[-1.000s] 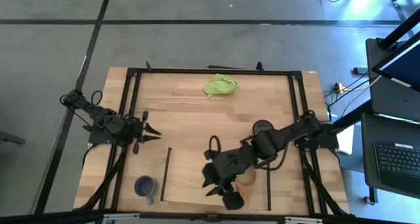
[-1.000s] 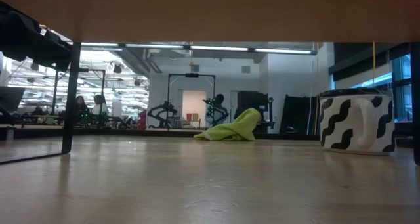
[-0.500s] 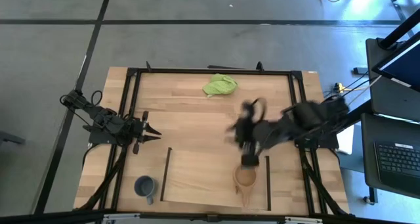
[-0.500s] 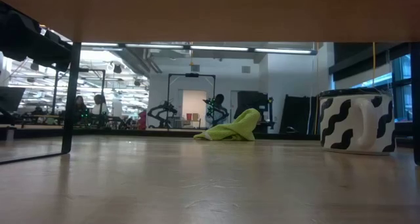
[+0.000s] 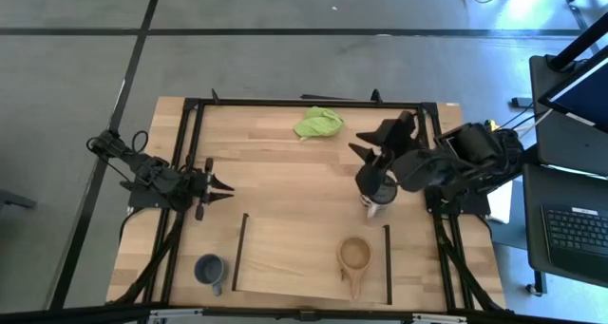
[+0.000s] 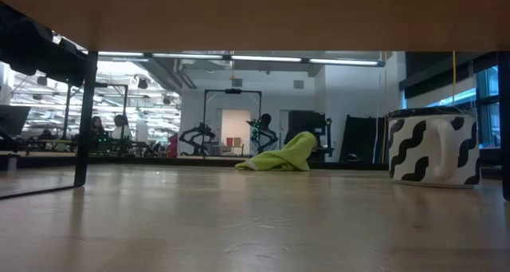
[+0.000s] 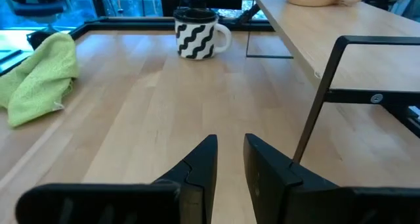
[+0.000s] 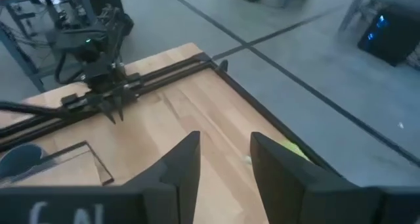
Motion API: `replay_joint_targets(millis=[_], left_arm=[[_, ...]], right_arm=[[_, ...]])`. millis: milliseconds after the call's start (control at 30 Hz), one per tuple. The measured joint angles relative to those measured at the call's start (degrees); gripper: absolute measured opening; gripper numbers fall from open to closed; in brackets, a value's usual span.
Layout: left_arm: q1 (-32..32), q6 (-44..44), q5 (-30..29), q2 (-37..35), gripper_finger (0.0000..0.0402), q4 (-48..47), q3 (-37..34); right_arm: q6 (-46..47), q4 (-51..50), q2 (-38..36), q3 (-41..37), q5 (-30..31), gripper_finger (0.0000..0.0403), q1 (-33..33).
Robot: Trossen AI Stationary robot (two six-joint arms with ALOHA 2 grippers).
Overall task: Stack small to large cups/mugs on shelf
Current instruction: Put the blue mug on the shelf
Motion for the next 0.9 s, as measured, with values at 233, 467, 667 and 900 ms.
replay_joint_targets(millis=[233,467,667,900], left_arm=[[0.0,-13.6,0.9,0.0,0.0069,30.7,-0.2],[-0.1,3.0,42.2,2.1,0.0069,78.0,0.0],[-0.2,8.6,90.7,2.5,0.0069,83.8,-0.1],[-0.2,1.0,82.1,2.5,0.0069,80.0,-0.1]], right_arm=[[-4.0,-0.3,0.0,0.0,-4.7,0.0136,-2.1],[-11.9,-0.4,0.0,0.0,-4.8,0.0136,-2.6],[-15.2,-0.4,0.0,0.0,-4.8,0.0136,-2.7],[-15.9,-0.8,0.0,0.0,-4.6,0.0136,-2.7]])
